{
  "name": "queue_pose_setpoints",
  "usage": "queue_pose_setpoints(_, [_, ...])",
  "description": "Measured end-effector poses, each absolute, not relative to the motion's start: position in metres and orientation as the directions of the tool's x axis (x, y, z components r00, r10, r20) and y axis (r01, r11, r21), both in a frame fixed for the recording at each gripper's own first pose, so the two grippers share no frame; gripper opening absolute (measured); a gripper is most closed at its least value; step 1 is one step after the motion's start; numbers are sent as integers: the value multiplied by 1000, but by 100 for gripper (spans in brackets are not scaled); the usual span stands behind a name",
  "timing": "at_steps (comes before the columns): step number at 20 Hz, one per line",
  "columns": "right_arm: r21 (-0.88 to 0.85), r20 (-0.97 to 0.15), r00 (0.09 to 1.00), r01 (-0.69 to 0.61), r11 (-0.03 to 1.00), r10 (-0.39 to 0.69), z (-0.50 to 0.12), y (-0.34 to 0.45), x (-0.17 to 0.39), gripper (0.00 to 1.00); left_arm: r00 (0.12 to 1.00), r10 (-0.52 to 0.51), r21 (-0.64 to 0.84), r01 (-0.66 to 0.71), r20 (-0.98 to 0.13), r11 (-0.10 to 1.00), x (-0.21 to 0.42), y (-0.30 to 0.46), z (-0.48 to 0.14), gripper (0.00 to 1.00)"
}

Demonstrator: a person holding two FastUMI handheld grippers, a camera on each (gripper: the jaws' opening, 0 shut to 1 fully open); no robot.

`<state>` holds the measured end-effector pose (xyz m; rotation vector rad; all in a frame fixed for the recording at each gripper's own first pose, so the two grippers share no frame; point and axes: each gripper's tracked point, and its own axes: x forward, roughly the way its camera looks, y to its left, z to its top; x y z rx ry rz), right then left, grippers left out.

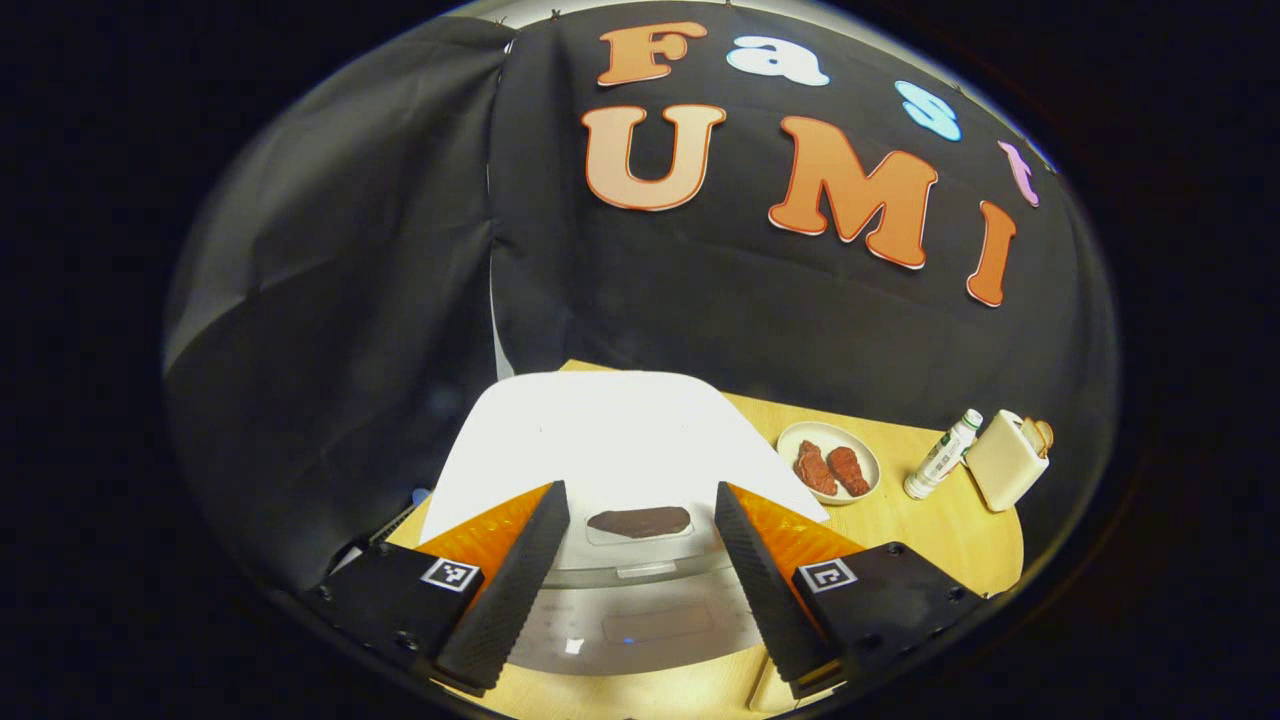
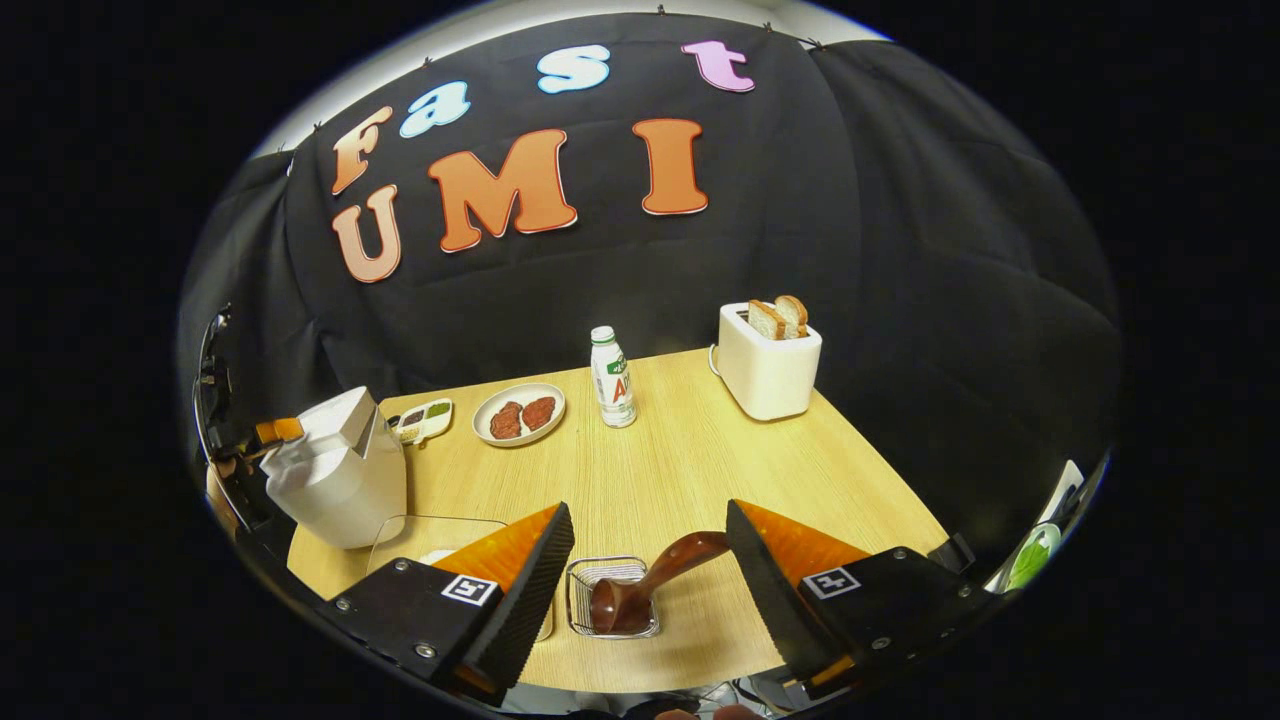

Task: Close the left gripper, press the button to open the rice cooker; take a wooden spoon from the chopstick holder with the right hand, scoop a spoonful of rice and pour it into the rice cooker, then put the wooden spoon back into the chopstick holder.

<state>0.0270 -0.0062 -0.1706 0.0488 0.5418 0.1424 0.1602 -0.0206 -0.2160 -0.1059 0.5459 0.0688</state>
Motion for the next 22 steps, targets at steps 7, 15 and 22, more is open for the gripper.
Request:
queue_pose_setpoints(7, [131, -507, 846, -113, 985, 164, -171, -3, 27, 95, 861, 89, 5, -100, -501, 995, 168, -13, -240, 100])
queue_pose_setpoints(15, [130, -491, 857, -104, 986, 155, -166, -10, 20, 95, 861, 58, -53, -98, -505, 994, 167, -11, -218, 100])
queue_pose_setpoints(22, [98, -424, 892, -126, 987, 156, -135, -6, 31, 95, 927, 5, -102, -47, -376, 994, 157, -13, -120, 100])
